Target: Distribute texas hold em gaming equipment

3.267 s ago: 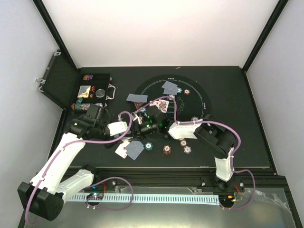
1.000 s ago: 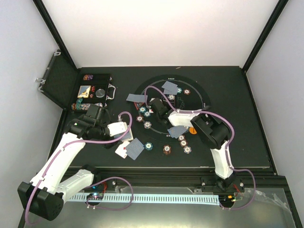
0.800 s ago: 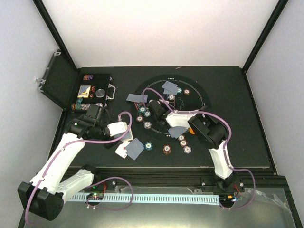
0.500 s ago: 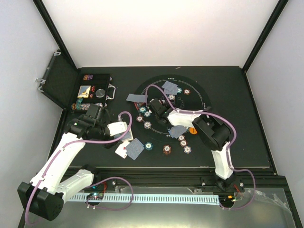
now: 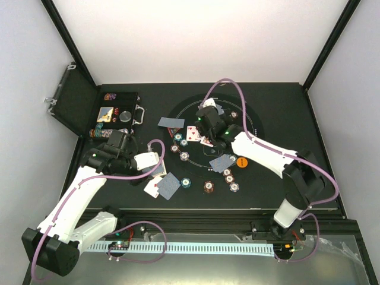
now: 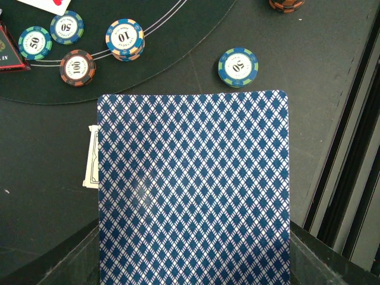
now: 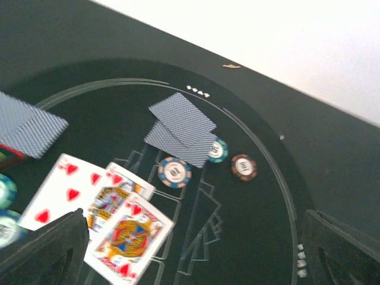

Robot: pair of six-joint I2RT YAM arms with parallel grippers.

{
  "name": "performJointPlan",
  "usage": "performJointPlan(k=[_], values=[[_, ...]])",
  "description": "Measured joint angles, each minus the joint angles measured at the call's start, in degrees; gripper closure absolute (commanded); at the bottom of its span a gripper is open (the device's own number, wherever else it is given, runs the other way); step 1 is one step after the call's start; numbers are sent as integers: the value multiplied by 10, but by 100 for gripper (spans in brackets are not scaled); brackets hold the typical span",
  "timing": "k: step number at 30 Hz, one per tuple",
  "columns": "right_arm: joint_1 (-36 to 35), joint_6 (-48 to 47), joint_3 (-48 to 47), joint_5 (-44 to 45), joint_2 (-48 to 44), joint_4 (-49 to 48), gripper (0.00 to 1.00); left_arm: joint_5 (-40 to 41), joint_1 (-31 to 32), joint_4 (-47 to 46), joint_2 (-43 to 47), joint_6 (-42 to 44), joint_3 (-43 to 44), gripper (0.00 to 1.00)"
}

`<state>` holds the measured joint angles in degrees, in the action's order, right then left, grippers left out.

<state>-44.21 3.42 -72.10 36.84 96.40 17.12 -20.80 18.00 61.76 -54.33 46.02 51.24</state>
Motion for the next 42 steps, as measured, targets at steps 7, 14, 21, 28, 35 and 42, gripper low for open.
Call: performJointPlan(k=[7, 14, 21, 28, 35, 42], values=[[40, 152, -9, -175, -40, 29, 0, 0, 0, 0, 0, 0, 0, 97], [70, 258, 56, -465, -48, -40, 1, 0, 0, 0, 0, 0, 0, 97], [-1, 370, 60, -651, -26, -98, 13, 0, 0, 0, 1, 0, 0, 97], [-60, 464, 74, -744, 14, -194, 21, 0, 0, 0, 1, -1, 0, 97], [-86, 512, 79, -781, 47, -251, 26, 0, 0, 0, 1, -1, 0, 97], [-92, 535, 79, -796, 66, -282, 28, 0, 0, 0, 1, 0, 0, 97]])
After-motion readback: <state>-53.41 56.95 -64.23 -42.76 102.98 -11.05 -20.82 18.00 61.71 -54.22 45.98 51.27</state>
